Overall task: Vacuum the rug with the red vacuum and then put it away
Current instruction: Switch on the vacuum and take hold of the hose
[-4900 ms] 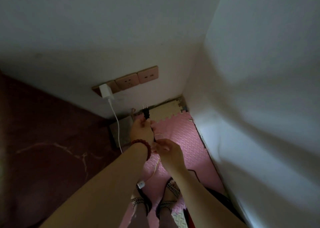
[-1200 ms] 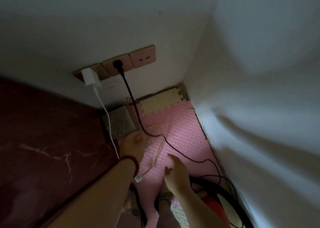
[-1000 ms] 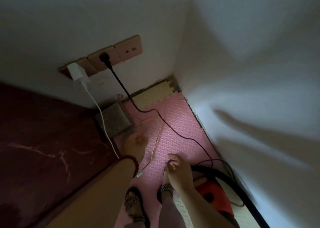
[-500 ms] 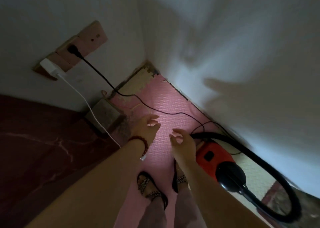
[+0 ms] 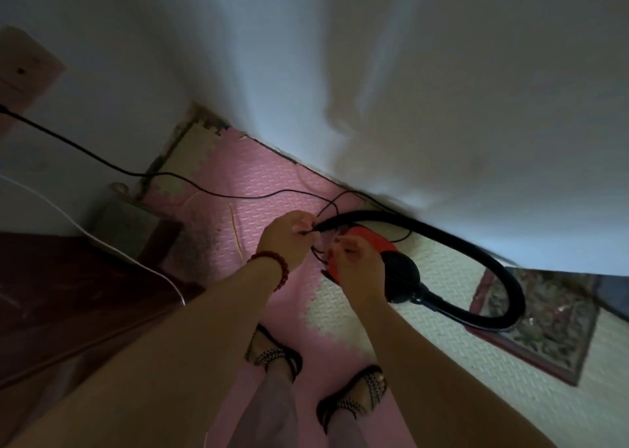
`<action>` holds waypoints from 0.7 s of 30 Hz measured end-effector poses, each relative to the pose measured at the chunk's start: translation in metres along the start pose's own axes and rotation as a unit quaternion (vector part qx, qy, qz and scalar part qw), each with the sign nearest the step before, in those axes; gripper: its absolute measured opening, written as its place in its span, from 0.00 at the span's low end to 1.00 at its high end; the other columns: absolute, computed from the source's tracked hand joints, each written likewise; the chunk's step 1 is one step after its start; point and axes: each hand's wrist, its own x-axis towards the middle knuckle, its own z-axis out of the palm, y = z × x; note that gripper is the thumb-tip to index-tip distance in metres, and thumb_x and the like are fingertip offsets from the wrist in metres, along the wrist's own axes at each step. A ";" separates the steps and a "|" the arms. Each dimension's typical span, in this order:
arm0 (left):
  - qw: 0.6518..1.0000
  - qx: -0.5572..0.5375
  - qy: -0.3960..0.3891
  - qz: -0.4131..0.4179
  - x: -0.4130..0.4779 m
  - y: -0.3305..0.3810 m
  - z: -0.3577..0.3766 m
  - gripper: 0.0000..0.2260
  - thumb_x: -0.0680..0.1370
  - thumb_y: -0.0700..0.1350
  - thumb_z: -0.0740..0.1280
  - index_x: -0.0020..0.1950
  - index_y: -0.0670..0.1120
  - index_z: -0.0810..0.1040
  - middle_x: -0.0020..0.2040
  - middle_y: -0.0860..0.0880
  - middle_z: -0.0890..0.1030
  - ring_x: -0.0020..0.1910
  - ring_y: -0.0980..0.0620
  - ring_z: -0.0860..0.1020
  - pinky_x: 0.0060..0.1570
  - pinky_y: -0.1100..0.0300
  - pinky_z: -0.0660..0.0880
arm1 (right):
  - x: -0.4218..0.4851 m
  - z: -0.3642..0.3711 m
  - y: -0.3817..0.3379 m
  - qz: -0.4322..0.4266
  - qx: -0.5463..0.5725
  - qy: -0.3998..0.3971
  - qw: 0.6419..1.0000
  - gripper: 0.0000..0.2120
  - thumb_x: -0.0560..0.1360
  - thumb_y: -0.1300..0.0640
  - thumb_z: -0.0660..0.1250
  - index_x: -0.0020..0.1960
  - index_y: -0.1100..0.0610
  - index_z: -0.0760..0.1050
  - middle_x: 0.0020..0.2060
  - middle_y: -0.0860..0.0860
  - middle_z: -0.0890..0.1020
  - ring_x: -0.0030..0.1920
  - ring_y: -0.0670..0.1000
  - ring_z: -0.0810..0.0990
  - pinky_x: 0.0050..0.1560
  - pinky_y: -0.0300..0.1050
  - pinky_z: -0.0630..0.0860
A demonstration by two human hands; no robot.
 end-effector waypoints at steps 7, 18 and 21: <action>0.991 0.088 -0.077 0.063 -0.028 0.019 0.102 0.09 0.75 0.38 0.66 0.54 0.46 0.80 0.49 0.51 0.78 0.49 0.53 0.75 0.53 0.65 0.70 | -0.008 -0.072 0.066 0.018 0.037 0.011 0.999 0.08 0.76 0.57 0.66 0.53 0.58 0.79 0.46 0.49 0.81 0.49 0.50 0.80 0.55 0.48 0.76; 0.949 0.264 -0.121 0.121 0.027 -0.024 0.210 0.13 0.74 0.42 0.67 0.58 0.51 0.78 0.58 0.51 0.78 0.58 0.50 0.76 0.58 0.58 0.71 | 0.044 -0.088 0.155 0.057 0.111 0.087 0.988 0.07 0.77 0.60 0.65 0.54 0.57 0.78 0.48 0.48 0.81 0.50 0.47 0.79 0.51 0.35 0.75; 0.934 0.305 -0.116 0.147 0.059 -0.038 0.234 0.12 0.71 0.42 0.66 0.52 0.54 0.78 0.50 0.52 0.79 0.51 0.49 0.78 0.46 0.61 0.70 | 0.066 -0.078 0.176 0.047 0.088 0.068 0.993 0.12 0.74 0.67 0.62 0.55 0.59 0.77 0.51 0.50 0.80 0.54 0.48 0.78 0.57 0.39 0.73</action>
